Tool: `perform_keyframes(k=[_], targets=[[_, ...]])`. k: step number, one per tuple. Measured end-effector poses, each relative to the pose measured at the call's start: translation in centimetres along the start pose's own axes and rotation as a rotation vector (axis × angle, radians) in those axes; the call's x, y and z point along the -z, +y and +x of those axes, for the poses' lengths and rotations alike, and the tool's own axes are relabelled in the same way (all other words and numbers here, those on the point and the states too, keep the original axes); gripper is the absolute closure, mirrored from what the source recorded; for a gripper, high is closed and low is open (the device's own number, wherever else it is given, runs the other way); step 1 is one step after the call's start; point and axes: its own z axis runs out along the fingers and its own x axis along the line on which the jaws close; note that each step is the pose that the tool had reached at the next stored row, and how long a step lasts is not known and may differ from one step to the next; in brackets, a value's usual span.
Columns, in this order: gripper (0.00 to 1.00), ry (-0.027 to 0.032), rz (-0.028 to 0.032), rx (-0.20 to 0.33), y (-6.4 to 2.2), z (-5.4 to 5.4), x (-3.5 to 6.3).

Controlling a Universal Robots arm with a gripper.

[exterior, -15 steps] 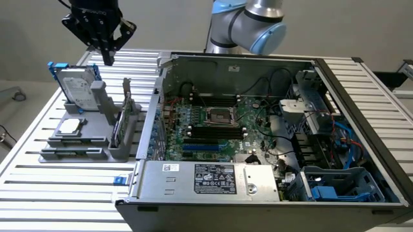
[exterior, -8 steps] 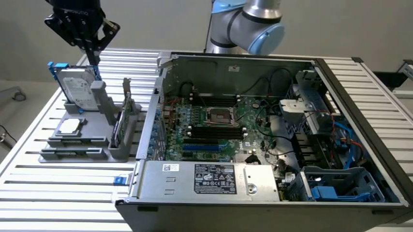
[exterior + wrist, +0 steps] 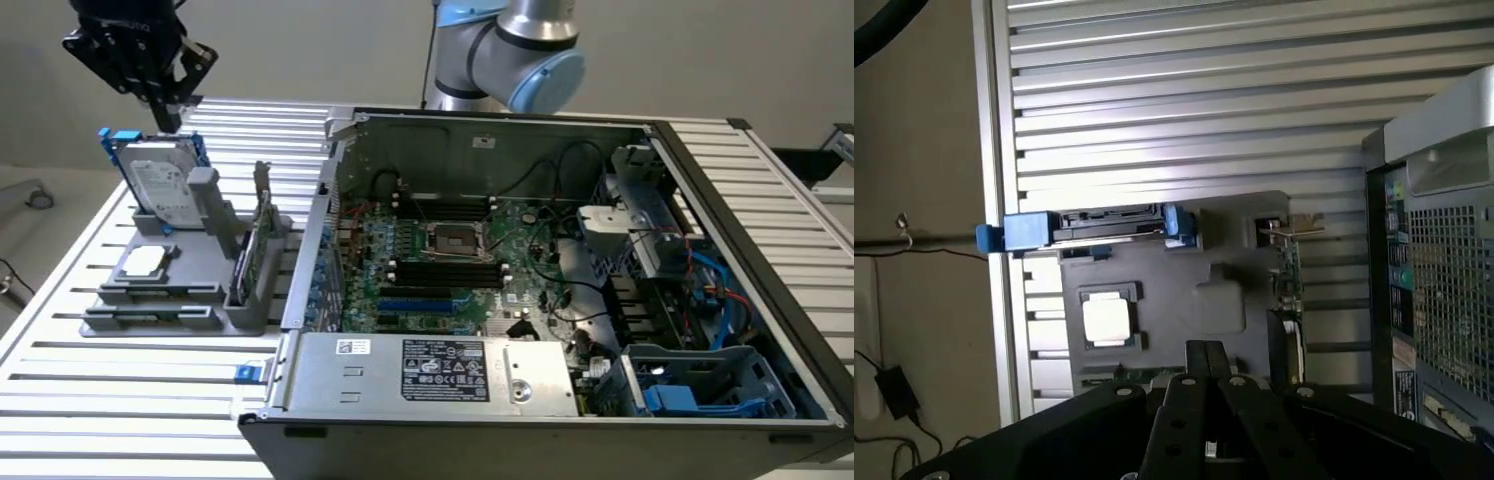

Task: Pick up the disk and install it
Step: 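Reach for the disk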

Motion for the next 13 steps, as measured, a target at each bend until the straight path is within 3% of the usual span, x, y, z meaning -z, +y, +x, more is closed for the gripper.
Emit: perform_keyframes(k=[9,13], targets=[[0.89,-0.0019,0.0022,0.034,0.81,0.7,-0.55],[0.89,-0.0103,0.0021,0.037,1.67,1.9,-1.14]])
